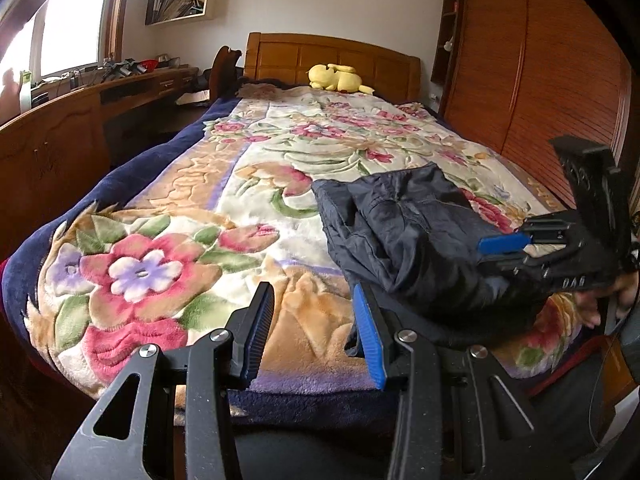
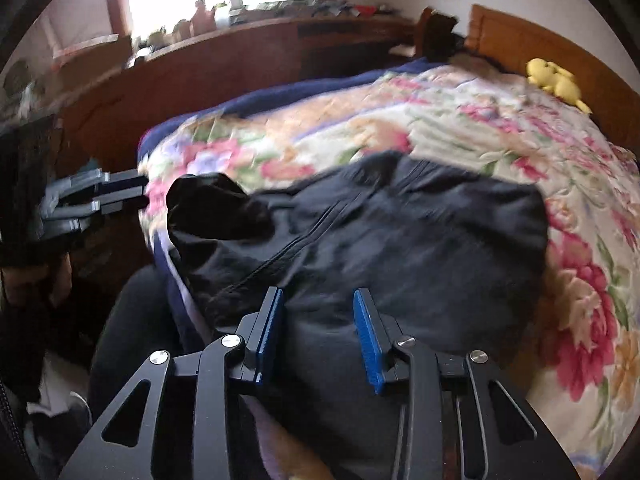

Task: Fold large clothes
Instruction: 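Release and smooth the folded jacket bundle with the right tool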

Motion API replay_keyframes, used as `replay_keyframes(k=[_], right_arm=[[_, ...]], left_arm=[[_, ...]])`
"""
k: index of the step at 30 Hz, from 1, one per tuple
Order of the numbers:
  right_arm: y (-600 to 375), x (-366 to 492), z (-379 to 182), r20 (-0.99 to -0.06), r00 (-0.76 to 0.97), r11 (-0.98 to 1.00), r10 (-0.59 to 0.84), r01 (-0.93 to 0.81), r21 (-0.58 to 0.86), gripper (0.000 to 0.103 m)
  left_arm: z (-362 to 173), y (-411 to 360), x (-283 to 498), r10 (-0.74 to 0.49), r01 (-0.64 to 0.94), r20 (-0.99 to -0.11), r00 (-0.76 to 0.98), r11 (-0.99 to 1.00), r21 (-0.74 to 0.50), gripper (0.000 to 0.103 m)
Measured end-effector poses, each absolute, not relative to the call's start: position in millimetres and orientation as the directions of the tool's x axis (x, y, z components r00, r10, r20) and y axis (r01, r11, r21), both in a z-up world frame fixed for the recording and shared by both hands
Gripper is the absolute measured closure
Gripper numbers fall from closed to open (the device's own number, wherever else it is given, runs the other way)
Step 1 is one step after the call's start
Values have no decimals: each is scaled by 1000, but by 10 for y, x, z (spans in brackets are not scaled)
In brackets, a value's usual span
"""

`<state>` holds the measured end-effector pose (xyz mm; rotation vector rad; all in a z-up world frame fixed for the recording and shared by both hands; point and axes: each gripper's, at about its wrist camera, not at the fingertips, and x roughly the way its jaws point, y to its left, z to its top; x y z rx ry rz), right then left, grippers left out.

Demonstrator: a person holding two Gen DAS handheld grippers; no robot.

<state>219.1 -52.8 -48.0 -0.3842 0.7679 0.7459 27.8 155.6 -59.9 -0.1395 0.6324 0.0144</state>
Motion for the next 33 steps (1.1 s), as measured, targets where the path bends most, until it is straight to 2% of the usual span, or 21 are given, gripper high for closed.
replay_keyframes(k=[4,7,13,17,22,27,33], right_arm=[[-338,2340,-700,-766,441,667,467,-745,-23,65],[-168,2428,-844,-774,456,642,440,-762,-84,65],[-88,2580,-851,-779,437,655,450,-754,-45,65],[-189,2465,-771,-786,418,651,455,-759,-27,65],[-268,2399,-397,-763,430,620,483,-783,-49,66],[-131,2641,-268,-771,454,620,447,-779,-100,66],[263,3032,-556,-830,451,593,329,-782,-190,66]], left_arm=[[-643,1568,248,-26,-64,-597,801,990,-129,61],[-678,1580,231,-20,-74,-608,794,989,-129,61],[-723,1553,220,-39,-65,-616,787,987,-145,61],[-774,1462,233,-57,-40,-626,777,989,-140,61],[-854,1410,251,-76,-25,-636,768,989,-149,61],[-933,1387,291,-96,-15,-646,757,986,-164,61],[-957,1351,289,-110,-1,-646,756,986,-169,61]])
